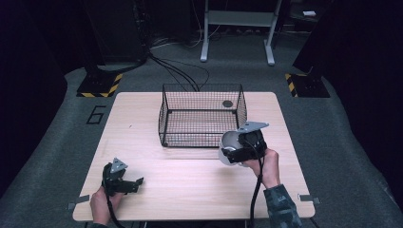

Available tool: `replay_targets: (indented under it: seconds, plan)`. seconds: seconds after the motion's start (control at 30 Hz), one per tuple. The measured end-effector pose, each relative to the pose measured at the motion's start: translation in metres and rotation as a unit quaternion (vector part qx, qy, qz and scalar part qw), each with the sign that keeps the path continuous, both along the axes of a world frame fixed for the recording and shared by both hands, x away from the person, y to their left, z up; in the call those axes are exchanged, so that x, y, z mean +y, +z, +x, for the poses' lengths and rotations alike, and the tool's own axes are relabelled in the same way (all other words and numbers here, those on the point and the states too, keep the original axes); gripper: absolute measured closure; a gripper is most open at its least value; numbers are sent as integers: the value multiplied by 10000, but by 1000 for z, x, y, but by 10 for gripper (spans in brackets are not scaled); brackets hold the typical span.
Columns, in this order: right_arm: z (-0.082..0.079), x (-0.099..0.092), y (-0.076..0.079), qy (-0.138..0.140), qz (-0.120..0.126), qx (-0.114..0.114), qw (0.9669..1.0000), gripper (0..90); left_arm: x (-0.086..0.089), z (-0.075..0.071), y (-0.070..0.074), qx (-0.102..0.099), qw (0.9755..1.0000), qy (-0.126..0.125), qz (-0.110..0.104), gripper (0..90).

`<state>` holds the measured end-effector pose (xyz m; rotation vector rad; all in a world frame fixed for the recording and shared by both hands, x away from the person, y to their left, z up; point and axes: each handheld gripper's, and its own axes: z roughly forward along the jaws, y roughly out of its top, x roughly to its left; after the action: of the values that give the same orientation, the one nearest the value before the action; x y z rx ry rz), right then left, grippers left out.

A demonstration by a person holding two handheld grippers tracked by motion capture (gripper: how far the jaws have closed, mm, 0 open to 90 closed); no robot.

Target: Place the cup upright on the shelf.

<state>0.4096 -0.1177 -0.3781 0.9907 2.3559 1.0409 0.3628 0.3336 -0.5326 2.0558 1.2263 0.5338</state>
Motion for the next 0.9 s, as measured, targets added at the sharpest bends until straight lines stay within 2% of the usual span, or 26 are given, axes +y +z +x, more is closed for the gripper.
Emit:
replay_targets:
  seconds: [0.17,0.27,0.37,0.57,0.87,0.9]
  plan:
    - [7,6,4,61,10,-55,10000,58,0,0,0,-1,10000,0,1,4]
    - [10,10,7,0,25,12,10000,58,0,0,0,0,10000,0,2,4]
    - [15,12,9,82,-7,-45,10000,58,0,0,0,2,10000,2,1,4]
    - [21,17,13,119,-17,12,9999,58,0,0,0,4,10000,4,-3,4]
    - [30,25,21,131,15,-36,9999,58,0,0,0,4,10000,5,-3,4]
    - [31,27,23,84,84,-5,9999,58,0,0,0,3,10000,5,-4,4]
